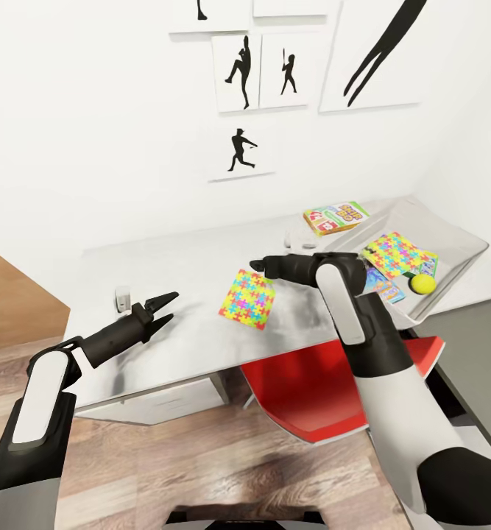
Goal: Put all the toys in the child's room - the three board games (two on the bed and one on the table), the two jigsaw puzzles on the table, and the tennis ball on the table - inside the toy box on the table in the child's room.
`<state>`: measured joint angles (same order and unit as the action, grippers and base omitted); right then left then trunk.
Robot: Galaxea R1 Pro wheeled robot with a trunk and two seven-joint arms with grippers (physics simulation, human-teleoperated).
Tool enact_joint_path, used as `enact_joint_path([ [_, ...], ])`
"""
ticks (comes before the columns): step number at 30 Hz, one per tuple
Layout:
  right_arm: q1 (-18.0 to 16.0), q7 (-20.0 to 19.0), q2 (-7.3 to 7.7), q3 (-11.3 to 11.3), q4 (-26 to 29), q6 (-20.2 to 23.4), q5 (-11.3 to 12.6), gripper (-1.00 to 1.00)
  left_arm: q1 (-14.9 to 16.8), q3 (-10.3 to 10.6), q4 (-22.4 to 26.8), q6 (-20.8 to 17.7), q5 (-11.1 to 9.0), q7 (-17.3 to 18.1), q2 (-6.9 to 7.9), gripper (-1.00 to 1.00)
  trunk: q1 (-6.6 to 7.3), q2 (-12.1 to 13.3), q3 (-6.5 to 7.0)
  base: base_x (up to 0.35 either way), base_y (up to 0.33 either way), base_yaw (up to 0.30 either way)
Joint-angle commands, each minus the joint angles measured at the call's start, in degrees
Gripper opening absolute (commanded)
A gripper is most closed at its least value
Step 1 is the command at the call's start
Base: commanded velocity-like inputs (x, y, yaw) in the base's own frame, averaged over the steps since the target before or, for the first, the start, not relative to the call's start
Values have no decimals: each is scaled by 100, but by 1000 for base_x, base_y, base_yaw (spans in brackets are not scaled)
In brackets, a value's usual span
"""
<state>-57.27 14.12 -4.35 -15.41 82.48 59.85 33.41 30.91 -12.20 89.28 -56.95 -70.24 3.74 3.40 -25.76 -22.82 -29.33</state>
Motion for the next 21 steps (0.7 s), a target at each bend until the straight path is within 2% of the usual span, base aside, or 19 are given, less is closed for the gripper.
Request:
enact_joint_path([
  [1,-5,60,-1,-2,-1,15,61,100,4,-8,0,-27,37,39,-1,100,-3,-10,-8,-4,11,0],
  [4,2,62,-4,36,-316,15,61,100,4,-9,1,-27,37,39,3,100,-3,-10,-8,-2,7,-10],
  [6,-1,63,-4,68,-723,15,65,100,2,-9,-2,-27,37,39,6,100,-3,-10,-8,-2,5,-29],
  [9,-10,62,-4,82,-954,15,70,100,0,-9,-1,-27,37,39,7,100,-3,-10,-8,-1,4,-38],
  [11,-40,45,13,104,-1456,15,81,100,-7,-13,0,-27,39,39,9,100,-3,-10,-8,-1,3,-46],
  [12,-55,35,29,117,-1698,-68,84,100,-13,-14,-1,-27,40,39,11,100,-3,-10,-8,-1,2,-41],
  [15,-75,23,47,135,-1923,-208,86,100,-19,-15,-2,-27,43,39,15,100,-3,-10,-8,-1,2,-36],
  [17,-134,4,91,184,-2304,-489,96,100,-30,-16,-4,-27,47,39,30,100,-3,-10,-8,0,1,-24],
  [21,-196,-11,135,248,-2584,-705,106,100,-44,-17,-5,-27,51,39,59,100,-3,-10,-8,0,1,-17],
])
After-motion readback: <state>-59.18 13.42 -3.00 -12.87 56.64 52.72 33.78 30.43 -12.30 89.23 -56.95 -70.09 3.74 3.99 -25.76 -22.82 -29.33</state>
